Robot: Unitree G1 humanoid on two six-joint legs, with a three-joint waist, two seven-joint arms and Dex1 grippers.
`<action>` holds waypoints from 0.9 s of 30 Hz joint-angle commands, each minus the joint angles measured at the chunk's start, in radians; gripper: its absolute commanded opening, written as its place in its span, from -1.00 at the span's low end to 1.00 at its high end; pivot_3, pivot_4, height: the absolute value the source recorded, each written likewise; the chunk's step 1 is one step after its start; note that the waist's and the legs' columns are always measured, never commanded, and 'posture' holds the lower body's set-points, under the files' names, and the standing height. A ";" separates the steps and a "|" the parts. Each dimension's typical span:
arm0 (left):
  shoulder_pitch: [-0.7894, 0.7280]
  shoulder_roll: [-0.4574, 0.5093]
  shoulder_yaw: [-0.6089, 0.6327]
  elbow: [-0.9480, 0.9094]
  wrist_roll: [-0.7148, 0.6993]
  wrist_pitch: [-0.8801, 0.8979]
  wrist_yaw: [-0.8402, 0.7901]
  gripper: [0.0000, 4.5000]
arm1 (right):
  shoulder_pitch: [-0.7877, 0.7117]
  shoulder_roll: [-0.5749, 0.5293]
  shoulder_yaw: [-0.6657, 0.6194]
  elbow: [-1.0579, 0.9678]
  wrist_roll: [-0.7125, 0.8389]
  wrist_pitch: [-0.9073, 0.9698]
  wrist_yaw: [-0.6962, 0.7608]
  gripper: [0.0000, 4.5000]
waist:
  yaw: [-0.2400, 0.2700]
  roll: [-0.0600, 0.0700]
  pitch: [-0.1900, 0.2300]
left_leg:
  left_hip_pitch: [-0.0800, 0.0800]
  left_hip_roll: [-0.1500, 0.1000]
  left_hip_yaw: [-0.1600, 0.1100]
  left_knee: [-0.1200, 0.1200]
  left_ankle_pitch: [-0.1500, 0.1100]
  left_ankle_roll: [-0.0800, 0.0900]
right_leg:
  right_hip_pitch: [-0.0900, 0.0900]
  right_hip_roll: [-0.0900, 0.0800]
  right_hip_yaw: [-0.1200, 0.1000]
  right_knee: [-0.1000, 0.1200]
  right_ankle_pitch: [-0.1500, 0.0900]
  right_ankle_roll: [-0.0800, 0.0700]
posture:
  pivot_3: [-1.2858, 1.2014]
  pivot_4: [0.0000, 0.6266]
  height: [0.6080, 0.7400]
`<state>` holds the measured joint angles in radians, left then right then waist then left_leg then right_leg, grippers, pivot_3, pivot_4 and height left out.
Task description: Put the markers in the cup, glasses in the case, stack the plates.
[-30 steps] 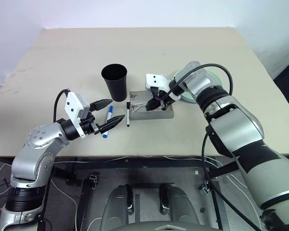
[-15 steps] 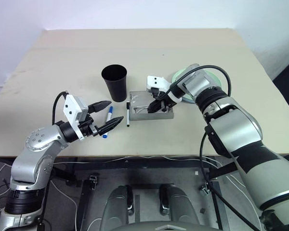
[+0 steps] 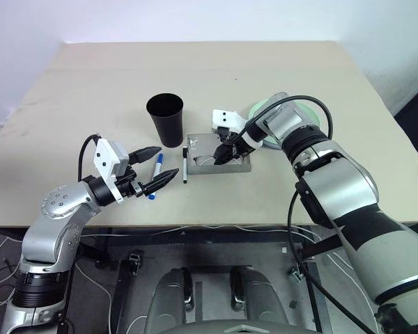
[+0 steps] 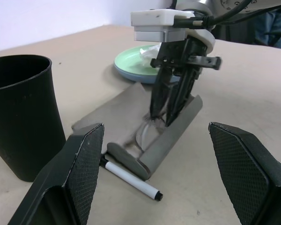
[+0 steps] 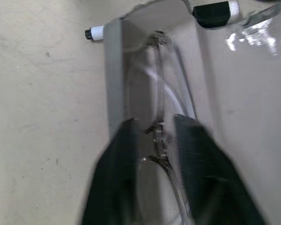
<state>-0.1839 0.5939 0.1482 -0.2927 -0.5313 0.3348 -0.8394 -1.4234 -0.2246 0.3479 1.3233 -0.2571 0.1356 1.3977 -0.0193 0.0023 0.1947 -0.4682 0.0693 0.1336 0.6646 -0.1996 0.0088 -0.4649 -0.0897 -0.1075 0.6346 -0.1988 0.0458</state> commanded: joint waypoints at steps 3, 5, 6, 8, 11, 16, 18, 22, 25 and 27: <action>-0.002 -0.001 0.011 0.000 0.001 -0.033 -0.010 0.66 | -0.025 0.002 -0.034 -0.001 0.005 0.004 -0.002 0.37 | 0.000 0.000 0.000 | 0.000 0.000 0.000 0.000 0.000 0.000 | 0.000 0.000 0.000 0.000 0.000 0.000 | 0.03 -0.52 0.59; -0.004 -0.002 0.010 0.004 0.002 -0.036 -0.011 0.66 | -0.031 -0.001 -0.044 0.001 0.006 0.011 -0.002 0.51 | 0.000 0.000 0.000 | 0.000 0.000 0.000 -0.001 0.000 0.000 | 0.000 0.000 0.000 0.000 0.000 0.000 | 0.03 -0.52 0.59; -0.005 -0.003 0.010 0.006 0.002 -0.037 -0.011 0.66 | -0.036 -0.002 -0.053 0.001 0.012 0.018 -0.003 0.51 | 0.000 0.000 0.000 | 0.000 0.000 0.000 -0.001 0.000 0.000 | -0.001 0.000 0.000 0.000 0.000 0.000 | 0.03 -0.52 0.59; -0.005 -0.003 0.010 0.008 0.003 -0.039 -0.012 0.66 | -0.047 -0.004 -0.072 0.004 0.023 0.039 0.000 0.51 | 0.000 0.000 0.000 | 0.000 0.000 0.000 -0.001 0.000 0.000 | 0.000 0.000 0.000 0.000 0.000 0.000 | 0.03 -0.52 0.59; -0.011 0.000 0.013 0.004 -0.003 -0.030 -0.010 0.66 | -0.065 -0.007 -0.107 0.006 0.042 0.073 0.012 0.51 | -0.001 0.000 0.000 | 0.000 0.000 0.000 -0.001 0.000 0.000 | -0.001 0.000 0.000 0.000 0.000 0.000 | 0.03 -0.52 0.59; -0.019 0.007 0.015 -0.003 -0.009 -0.019 -0.011 0.66 | -0.084 -0.011 -0.149 0.004 0.061 0.101 0.005 0.51 | 0.000 0.000 0.000 | 0.000 0.000 0.000 -0.001 0.000 0.000 | 0.000 0.000 0.000 0.000 0.000 0.000 | 0.03 -0.52 0.59; -0.024 0.008 0.015 -0.006 -0.012 -0.014 -0.010 0.66 | -0.092 -0.015 -0.177 0.003 0.077 0.114 -0.028 0.51 | 0.001 0.000 0.000 | 0.000 0.000 0.000 -0.001 0.000 0.000 | -0.001 0.000 0.000 0.000 0.000 0.000 | 0.03 -0.52 0.59; -0.034 0.007 0.012 -0.015 -0.013 -0.004 -0.003 0.66 | -0.098 -0.025 -0.258 0.001 0.130 0.128 -0.140 0.15 | 0.000 0.000 0.000 | -0.001 0.000 0.000 -0.001 0.000 0.000 | -0.001 0.000 0.000 0.000 0.000 0.000 | 0.03 -0.52 0.59; -0.040 0.008 0.010 -0.024 -0.012 0.008 0.003 0.66 | -0.090 -0.032 -0.298 0.004 0.143 0.143 -0.242 -0.33 | 0.000 0.000 0.000 | -0.001 0.000 0.000 -0.001 0.000 0.000 | -0.001 0.000 0.000 0.000 0.000 0.000 | 0.03 -0.52 0.59; -0.047 0.009 0.009 -0.024 -0.012 0.015 0.005 0.66 | -0.079 -0.036 -0.319 0.003 0.155 0.143 -0.281 -0.64 | 0.000 0.000 0.000 | -0.001 0.000 0.000 -0.001 0.000 0.000 | -0.001 0.000 0.000 0.000 0.000 0.000 | 0.03 -0.52 0.59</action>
<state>-0.2112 0.5904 0.1483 -0.2775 -0.5330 0.3468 -0.8392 -1.4792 -0.2501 0.0603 1.3387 -0.1305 0.2794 1.1508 -0.0196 0.0023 0.1947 -0.4690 0.0693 0.1336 0.6638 -0.1996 0.0089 -0.4656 -0.0898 -0.1074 0.6342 -0.1986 0.0461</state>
